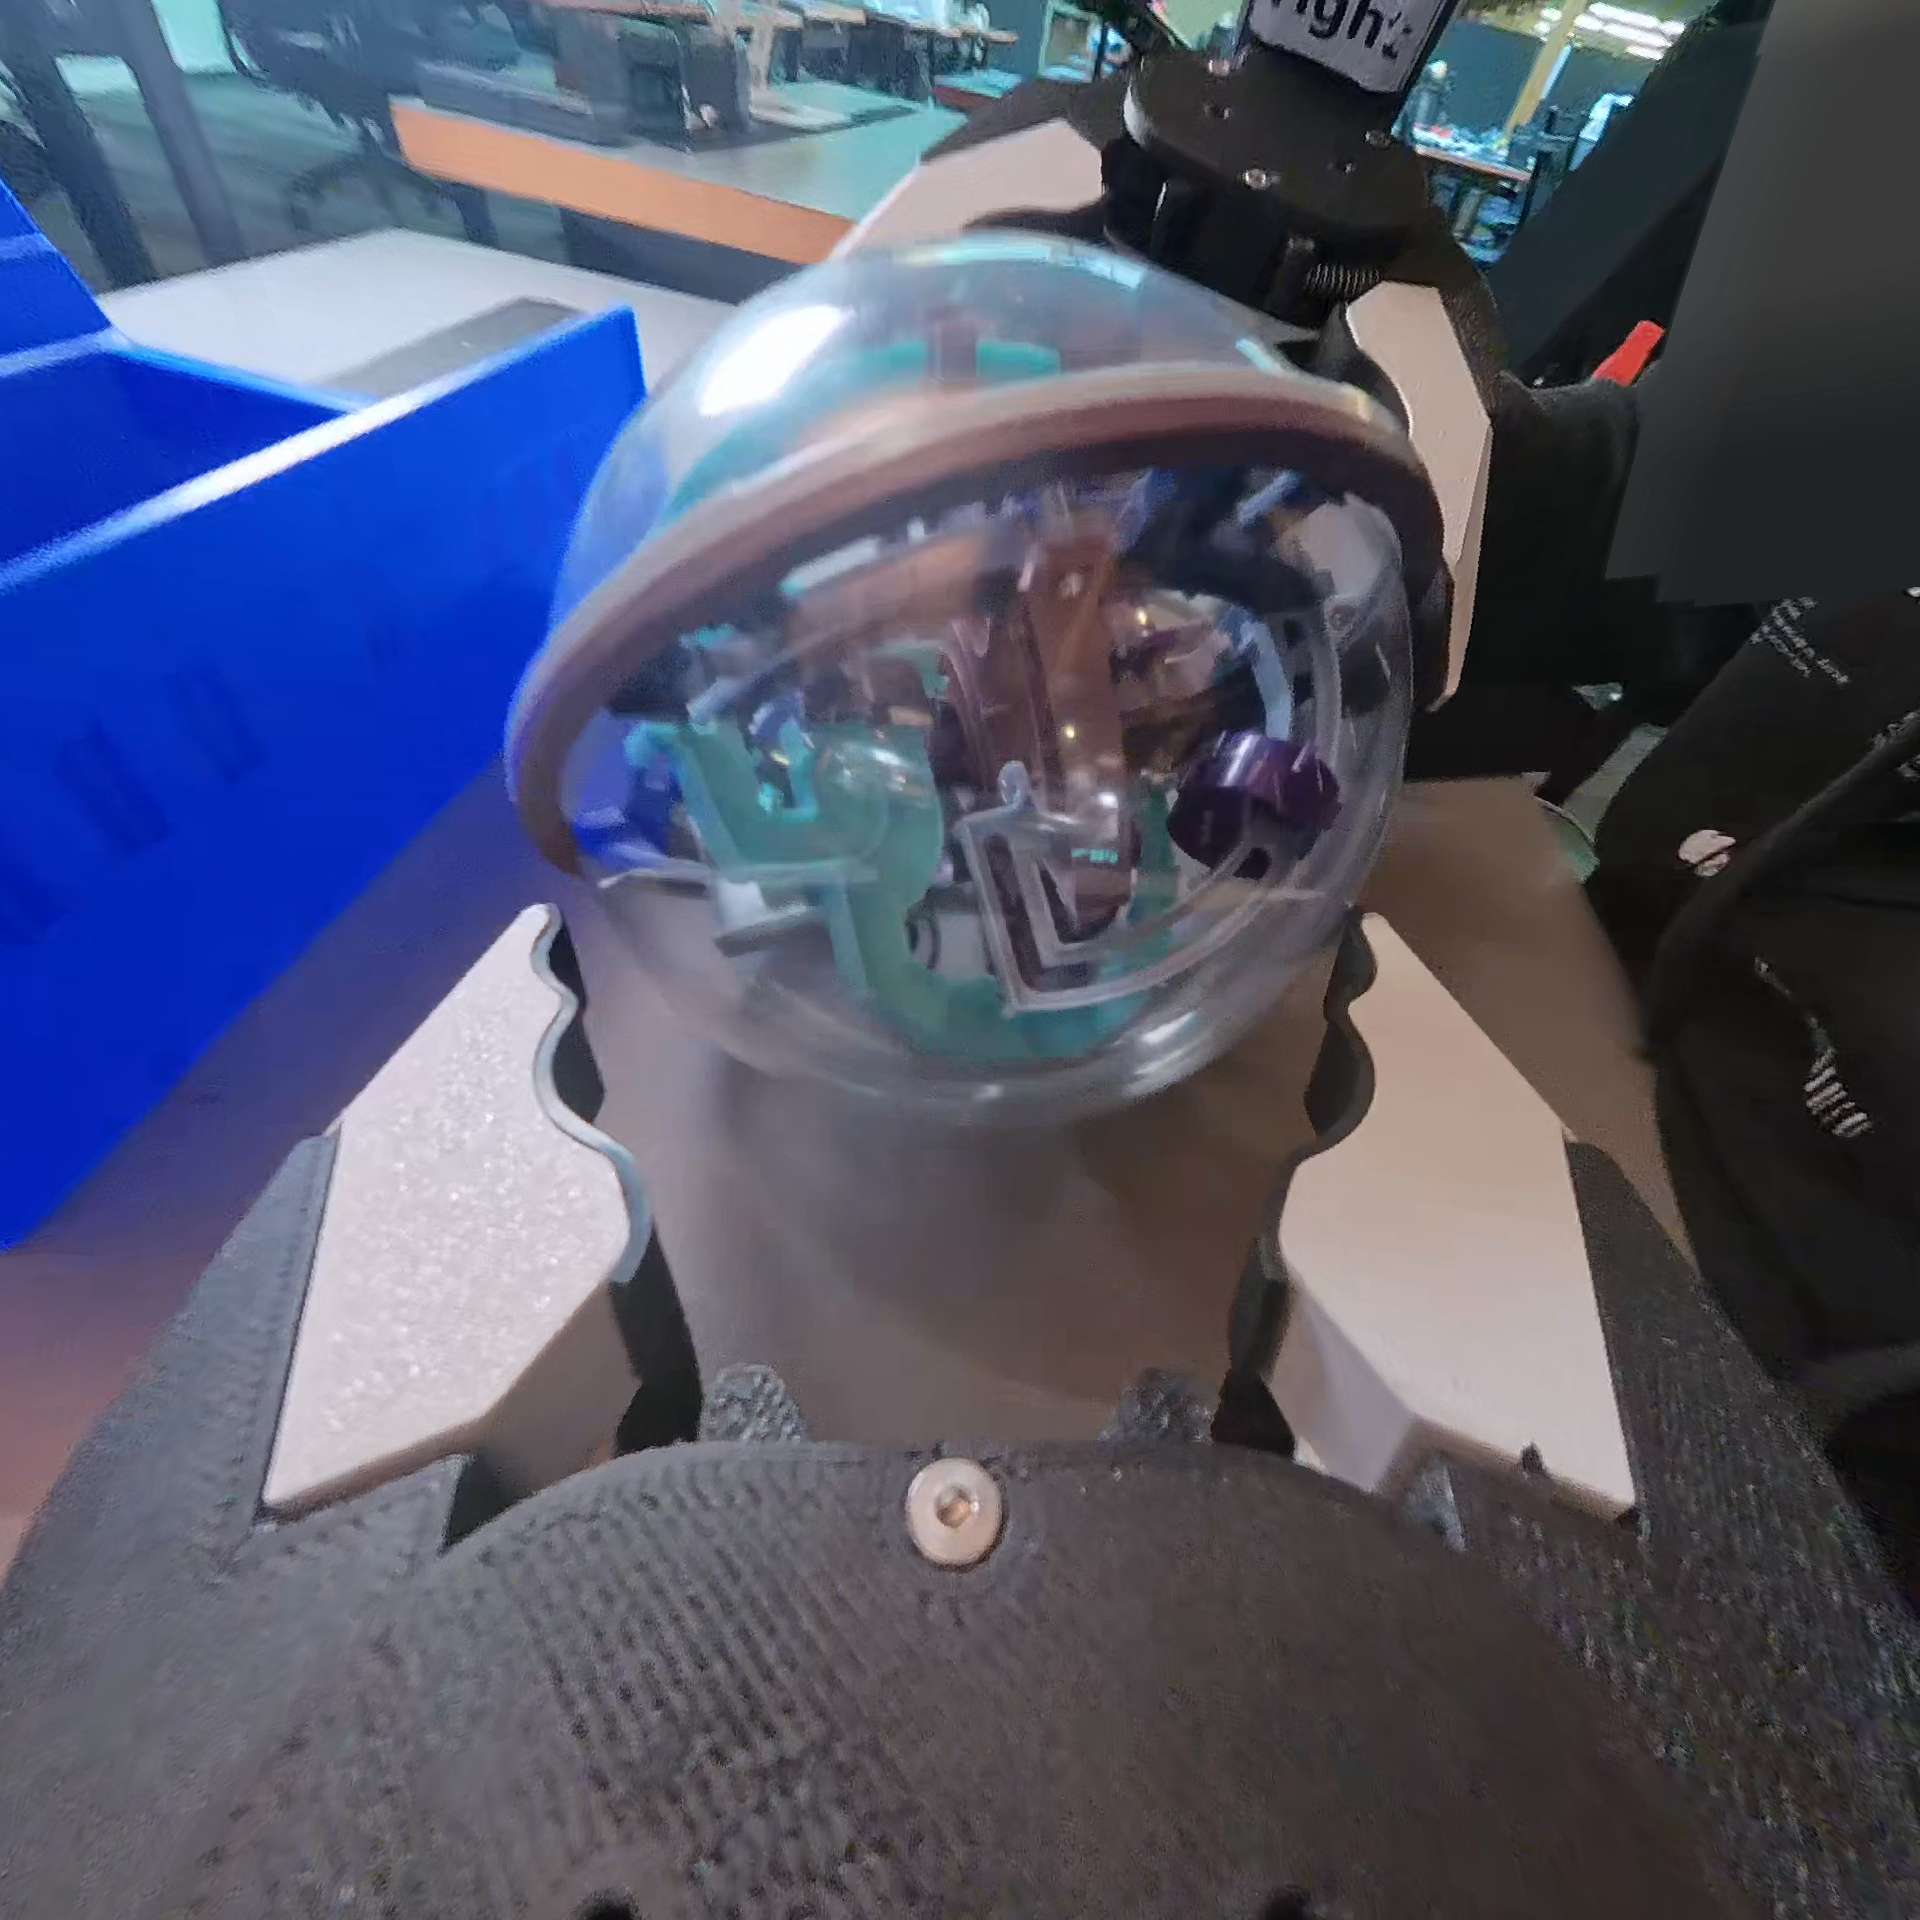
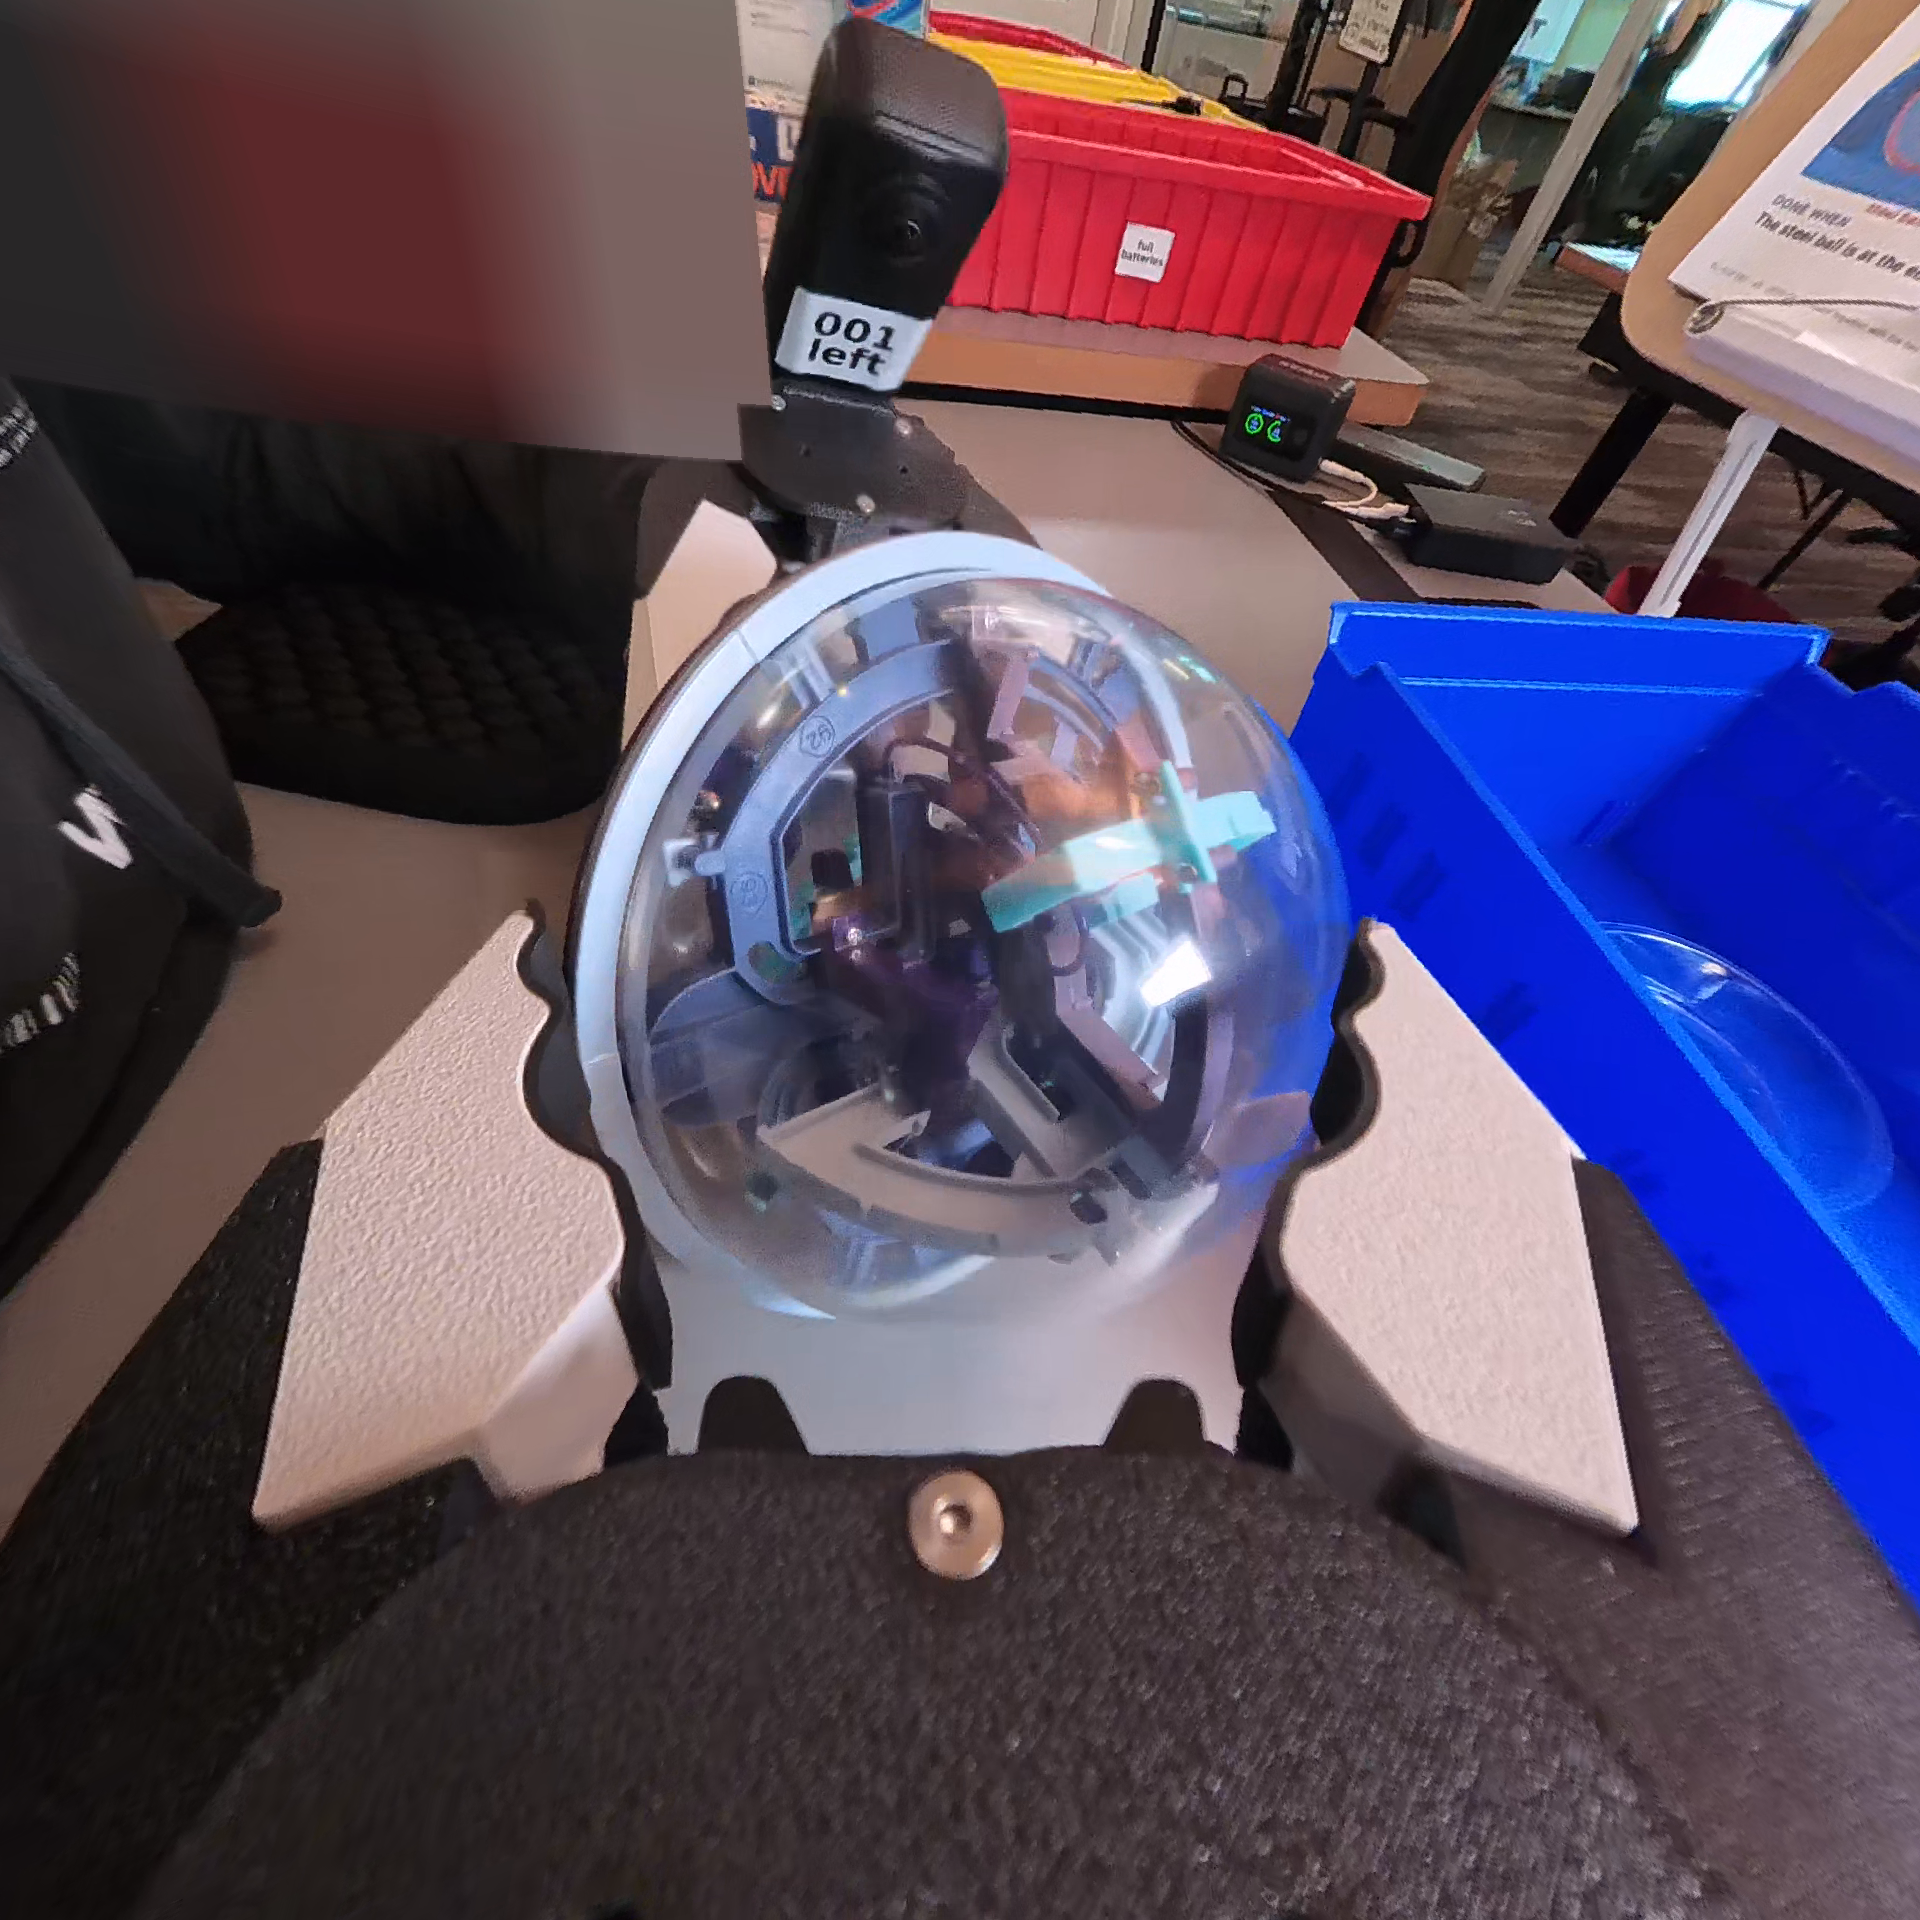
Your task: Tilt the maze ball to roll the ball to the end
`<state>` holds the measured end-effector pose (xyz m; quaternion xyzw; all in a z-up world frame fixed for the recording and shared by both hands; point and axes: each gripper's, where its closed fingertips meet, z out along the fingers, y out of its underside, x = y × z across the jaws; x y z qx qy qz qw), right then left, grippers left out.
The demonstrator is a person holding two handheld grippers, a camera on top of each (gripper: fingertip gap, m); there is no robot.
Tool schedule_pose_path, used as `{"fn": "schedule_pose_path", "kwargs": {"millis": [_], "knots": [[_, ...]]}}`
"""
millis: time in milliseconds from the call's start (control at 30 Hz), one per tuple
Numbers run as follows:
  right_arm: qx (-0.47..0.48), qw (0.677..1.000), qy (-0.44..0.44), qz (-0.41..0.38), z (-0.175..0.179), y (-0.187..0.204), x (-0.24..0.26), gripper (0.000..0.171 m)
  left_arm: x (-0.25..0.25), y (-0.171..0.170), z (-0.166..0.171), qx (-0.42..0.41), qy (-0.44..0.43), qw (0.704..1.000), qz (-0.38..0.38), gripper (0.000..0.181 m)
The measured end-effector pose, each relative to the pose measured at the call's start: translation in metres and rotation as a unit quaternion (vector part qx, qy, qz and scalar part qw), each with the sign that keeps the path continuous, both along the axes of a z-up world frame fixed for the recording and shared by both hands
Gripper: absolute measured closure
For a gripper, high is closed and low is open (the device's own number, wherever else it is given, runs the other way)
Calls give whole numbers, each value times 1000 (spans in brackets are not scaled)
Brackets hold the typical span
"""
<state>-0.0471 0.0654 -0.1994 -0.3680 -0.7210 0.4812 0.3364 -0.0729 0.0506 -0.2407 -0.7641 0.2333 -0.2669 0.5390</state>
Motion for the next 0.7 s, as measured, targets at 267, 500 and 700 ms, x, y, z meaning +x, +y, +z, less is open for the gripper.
{"fn": "schedule_pose_path", "kwargs": {"millis": [267, 500, 700], "knots": [[2, 1000, 3, -6, 4, 0, -1, 34, 3, 4, 35, 105, 34, 994, 26, 41], [-11, 999, 22, -25, 15, 7, -1, 35, 0, 7, 16, 72, 25, 997, 28, 43], [7, 999, -22, -37, -9, 29, 24, 26, -5, 10, 6, 45, 18, 998, 38, 49]]}}
